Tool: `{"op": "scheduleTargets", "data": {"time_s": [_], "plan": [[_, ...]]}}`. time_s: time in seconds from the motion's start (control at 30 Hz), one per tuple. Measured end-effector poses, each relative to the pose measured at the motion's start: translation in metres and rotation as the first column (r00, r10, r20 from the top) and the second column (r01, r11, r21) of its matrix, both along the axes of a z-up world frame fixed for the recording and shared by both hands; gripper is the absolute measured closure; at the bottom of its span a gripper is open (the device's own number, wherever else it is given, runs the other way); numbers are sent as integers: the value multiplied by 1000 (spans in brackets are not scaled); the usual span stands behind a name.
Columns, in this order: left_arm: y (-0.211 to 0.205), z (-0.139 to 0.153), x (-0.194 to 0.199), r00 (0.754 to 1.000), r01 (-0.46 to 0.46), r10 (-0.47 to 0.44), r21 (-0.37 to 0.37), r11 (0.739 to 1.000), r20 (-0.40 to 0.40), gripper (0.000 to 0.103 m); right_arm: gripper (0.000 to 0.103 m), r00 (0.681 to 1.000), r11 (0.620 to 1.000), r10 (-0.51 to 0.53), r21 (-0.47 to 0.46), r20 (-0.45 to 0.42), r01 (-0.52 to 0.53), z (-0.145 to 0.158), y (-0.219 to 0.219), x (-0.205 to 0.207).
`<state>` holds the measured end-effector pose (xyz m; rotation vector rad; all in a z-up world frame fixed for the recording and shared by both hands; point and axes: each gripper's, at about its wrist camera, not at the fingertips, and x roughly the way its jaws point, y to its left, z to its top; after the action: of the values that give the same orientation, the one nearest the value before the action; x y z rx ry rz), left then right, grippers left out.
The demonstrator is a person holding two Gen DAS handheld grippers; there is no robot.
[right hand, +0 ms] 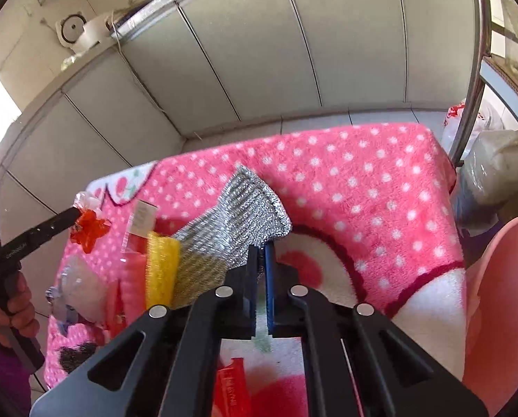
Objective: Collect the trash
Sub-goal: 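Grasp the crumpled white wrapper with the left tool while the right tool grasps the grey scrubber pad, then carry the wrapper and grey pad over the pink bucket with both tools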
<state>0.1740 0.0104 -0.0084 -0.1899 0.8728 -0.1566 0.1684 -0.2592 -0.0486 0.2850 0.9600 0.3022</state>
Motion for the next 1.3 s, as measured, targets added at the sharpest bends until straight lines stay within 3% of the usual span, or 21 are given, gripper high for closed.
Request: {"op": "scheduleTargets", "data": {"time_s": [0.33, 0.6, 0.97, 1.3], "plan": [[-5, 37, -34, 997, 11, -10, -18, 1000, 77, 78, 99, 987, 1000, -7, 31, 162, 2, 61, -9, -42], [-32, 70, -65, 987, 49, -48, -2, 999, 151, 78, 99, 970, 997, -63, 48, 233, 53, 94, -37, -78], [-115, 95, -92, 961, 197, -195, 9, 980, 198, 78, 99, 941, 983, -179, 78, 289, 163, 118, -106, -124], [-210, 94, -99, 914, 359, -353, 4, 933, 202, 77, 99, 909, 953, -302, 62, 287, 297, 115, -170, -160]]}}
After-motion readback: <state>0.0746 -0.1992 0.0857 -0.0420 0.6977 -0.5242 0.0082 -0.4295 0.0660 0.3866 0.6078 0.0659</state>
